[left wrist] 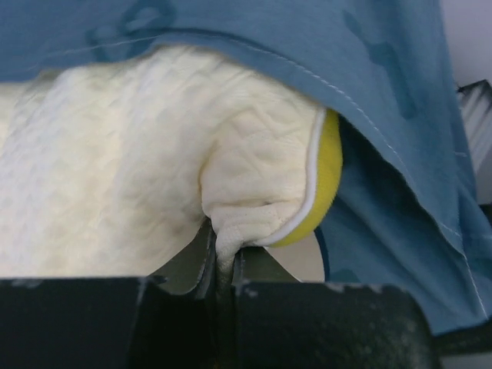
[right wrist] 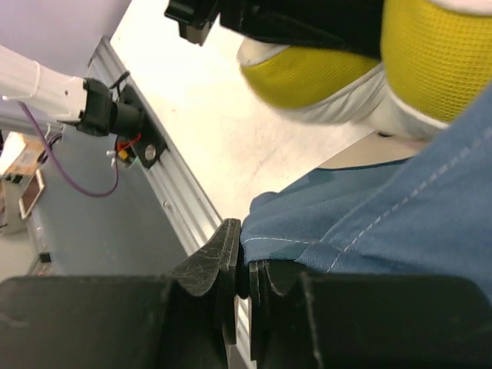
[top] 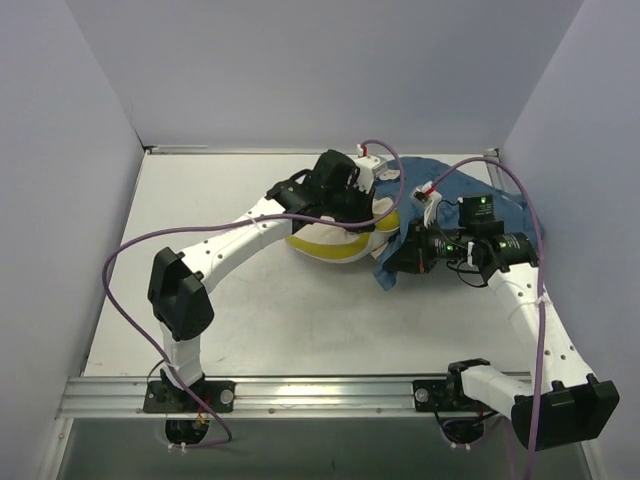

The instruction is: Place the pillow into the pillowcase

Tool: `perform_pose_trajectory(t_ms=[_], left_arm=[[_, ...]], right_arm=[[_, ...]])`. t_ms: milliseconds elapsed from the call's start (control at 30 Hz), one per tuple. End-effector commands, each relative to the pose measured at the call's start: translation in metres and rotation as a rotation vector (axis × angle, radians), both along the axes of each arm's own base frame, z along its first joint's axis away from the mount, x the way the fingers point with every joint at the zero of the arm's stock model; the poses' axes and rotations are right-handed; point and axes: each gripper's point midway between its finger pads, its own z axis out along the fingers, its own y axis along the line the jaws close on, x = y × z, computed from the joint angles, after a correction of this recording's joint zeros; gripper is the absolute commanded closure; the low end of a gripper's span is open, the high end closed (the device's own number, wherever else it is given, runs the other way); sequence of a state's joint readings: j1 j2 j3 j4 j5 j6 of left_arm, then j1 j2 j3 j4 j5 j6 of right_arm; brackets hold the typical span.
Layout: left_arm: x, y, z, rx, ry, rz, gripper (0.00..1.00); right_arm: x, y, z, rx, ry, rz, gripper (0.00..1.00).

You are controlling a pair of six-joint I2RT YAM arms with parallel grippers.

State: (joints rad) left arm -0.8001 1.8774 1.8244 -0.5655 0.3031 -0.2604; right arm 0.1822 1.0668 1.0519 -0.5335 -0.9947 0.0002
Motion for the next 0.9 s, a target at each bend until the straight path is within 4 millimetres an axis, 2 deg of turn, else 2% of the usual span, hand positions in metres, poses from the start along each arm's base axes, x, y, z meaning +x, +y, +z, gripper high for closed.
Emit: perform_pose_trajectory(t_ms=[0, 33, 100, 167, 200, 233, 267, 333, 367, 400, 433, 467, 500, 533, 567, 600, 633, 667, 733, 767, 800, 833, 867], left_arm=[[0.055, 0.008, -0.013, 0.055, -0.154, 0.226, 1.0], [0.051, 0.019, -0.029, 0.093, -0.135, 0.245, 1.0], [0.044, 0.029, -0.045, 0.126, -0.108, 0.275, 1.0], [0.023, 0.032, -0.066, 0.159, -0.077, 0.255, 1.0], [0.015, 0.032, -0.072, 0.167, -0.077, 0.237, 1.0], [0.007, 0.028, -0.069, 0.151, -0.093, 0.213, 1.0], [-0.004, 0.037, -0.09, 0.204, -0.089, 0.166, 1.0], [-0.02, 0.045, -0.1, 0.238, -0.105, 0.092, 1.0], [-0.029, 0.057, -0.117, 0.299, -0.12, 0.023, 1.0], [-0.036, 0.064, -0.125, 0.323, -0.119, -0.013, 1.0], [-0.05, 0.062, -0.12, 0.283, -0.108, -0.097, 1.0], [-0.058, 0.064, -0.121, 0.286, -0.135, -0.189, 1.0], [-0.067, 0.065, -0.12, 0.279, -0.133, -0.233, 0.92], [-0.077, 0.064, -0.109, 0.249, -0.136, -0.281, 0.83], [-0.089, 0.059, -0.098, 0.2, -0.133, -0.349, 0.72], [-0.09, 0.06, -0.089, 0.182, -0.138, -0.353, 0.56], [-0.091, 0.064, -0.076, 0.162, -0.144, -0.339, 0.35], [-0.09, 0.068, -0.068, 0.139, -0.111, -0.298, 0.29], [-0.068, 0.091, -0.054, 0.115, -0.065, -0.184, 0.22], [-0.061, 0.1, -0.051, 0.092, 0.0, -0.107, 0.21], [-0.048, 0.113, -0.049, 0.086, 0.029, -0.038, 0.2], [-0.027, 0.141, -0.045, 0.078, 0.06, 0.067, 0.2], [-0.016, 0.155, -0.043, 0.058, 0.093, 0.139, 0.18]], right_arm=[[-0.047, 0.012, 0.016, 0.104, 0.121, 0.2, 1.0], [-0.051, 0.012, 0.012, 0.1, 0.152, 0.219, 1.0], [-0.067, 0.011, 0.009, 0.101, 0.198, 0.261, 1.0], [-0.074, 0.01, 0.008, 0.101, 0.209, 0.262, 1.0], [-0.076, 0.009, 0.006, 0.098, 0.217, 0.255, 1.0], [-0.077, 0.009, 0.006, 0.094, 0.211, 0.254, 1.0], [-0.077, 0.008, 0.006, 0.094, 0.214, 0.25, 0.82], [-0.075, 0.009, 0.012, 0.088, 0.219, 0.239, 0.51], [-0.072, 0.008, 0.014, 0.075, 0.208, 0.229, 0.37], [-0.064, 0.004, 0.012, 0.032, 0.19, 0.199, 0.34], [-0.05, 0.001, 0.018, 0.006, 0.155, 0.17, 0.32], [-0.041, -0.002, 0.015, -0.031, 0.143, 0.144, 0.32], [-0.029, -0.006, 0.013, -0.073, 0.131, 0.11, 0.32], [-0.002, -0.018, -0.002, -0.178, 0.133, 0.011, 0.32], [0.012, -0.024, -0.011, -0.232, 0.136, -0.041, 0.35], [0.028, -0.033, -0.02, -0.29, 0.135, -0.106, 0.35], [0.05, -0.043, -0.034, -0.362, 0.128, -0.171, 0.35], [0.065, -0.047, -0.031, -0.387, 0.098, -0.205, 0.35], [0.092, -0.048, -0.035, -0.422, 0.101, -0.238, 0.33], [0.109, -0.048, -0.019, -0.42, 0.066, -0.276, 0.3], [0.117, -0.042, -0.013, -0.416, 0.055, -0.278, 0.25], [0.126, -0.035, -0.016, -0.43, 0.056, -0.267, 0.16], [0.131, -0.029, -0.013, -0.44, 0.035, -0.258, 0.03]])
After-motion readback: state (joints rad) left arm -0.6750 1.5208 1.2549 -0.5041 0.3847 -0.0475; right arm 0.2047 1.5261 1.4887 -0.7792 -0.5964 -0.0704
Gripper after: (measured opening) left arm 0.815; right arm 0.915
